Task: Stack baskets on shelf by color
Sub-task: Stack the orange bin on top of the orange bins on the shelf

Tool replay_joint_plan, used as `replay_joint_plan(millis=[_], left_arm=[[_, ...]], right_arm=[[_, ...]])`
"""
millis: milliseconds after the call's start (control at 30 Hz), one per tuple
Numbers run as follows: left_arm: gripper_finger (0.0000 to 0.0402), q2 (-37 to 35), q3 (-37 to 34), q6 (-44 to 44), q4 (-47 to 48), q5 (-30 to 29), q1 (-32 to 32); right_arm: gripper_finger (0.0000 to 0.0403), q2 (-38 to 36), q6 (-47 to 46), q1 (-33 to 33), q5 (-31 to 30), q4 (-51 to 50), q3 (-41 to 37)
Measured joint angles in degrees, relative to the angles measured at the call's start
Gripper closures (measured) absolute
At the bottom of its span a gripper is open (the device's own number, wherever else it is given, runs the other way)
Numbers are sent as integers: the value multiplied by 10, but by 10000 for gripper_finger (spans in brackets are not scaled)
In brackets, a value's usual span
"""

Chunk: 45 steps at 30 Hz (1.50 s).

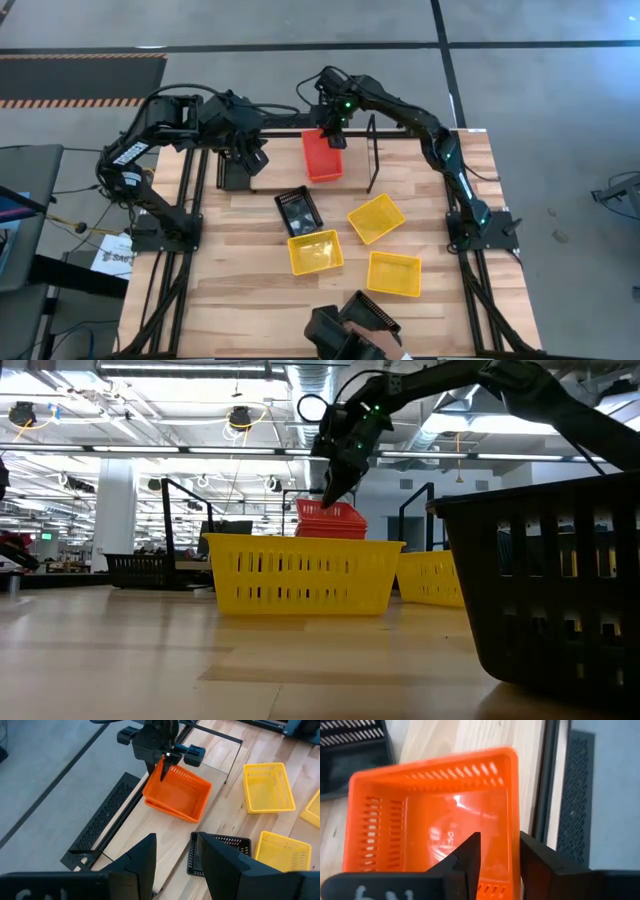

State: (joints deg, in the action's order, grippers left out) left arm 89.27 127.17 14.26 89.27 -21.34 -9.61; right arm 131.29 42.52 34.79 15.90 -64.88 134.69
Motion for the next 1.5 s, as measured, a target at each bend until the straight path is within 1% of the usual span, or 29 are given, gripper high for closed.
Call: replay_joint_plan(millis=[267,467,700,767,833,1000,1033,1167,1300,1400,1500], left_arm=[[268,0,0,0,0,0,0],[268,0,0,0,0,5,0],[268,0,0,-3,0,5,0],[268,0,0,-7,0,5,0],[268,0,0,-9,0,5,0],[268,0,0,-7,0,5,0],[268,0,0,-3,0,5,0],[268,0,0,1,0,5,0],[268,0,0,4,0,5,0],[268,0,0,8,0,5,0],[268,0,0,12,0,6,0]], right_arm=[[264,-10,-1,-1,-1,-3,0],[267,-10,8,-11,-30,-1,0],[270,-24,-7,-24,-25,3,3],[281,-26,-7,-34,-23,-1,2],[303,-26,-6,-44,-23,-9,2],[385,-26,-5,-62,-23,-22,-11],[392,-26,-5,-63,-23,-26,-13],[396,-28,-25,-63,-32,11,-42],[398,-25,-35,-59,-88,12,-73],[400,-27,-36,-57,-115,11,-101],[400,-25,-38,-53,-131,11,-113]])
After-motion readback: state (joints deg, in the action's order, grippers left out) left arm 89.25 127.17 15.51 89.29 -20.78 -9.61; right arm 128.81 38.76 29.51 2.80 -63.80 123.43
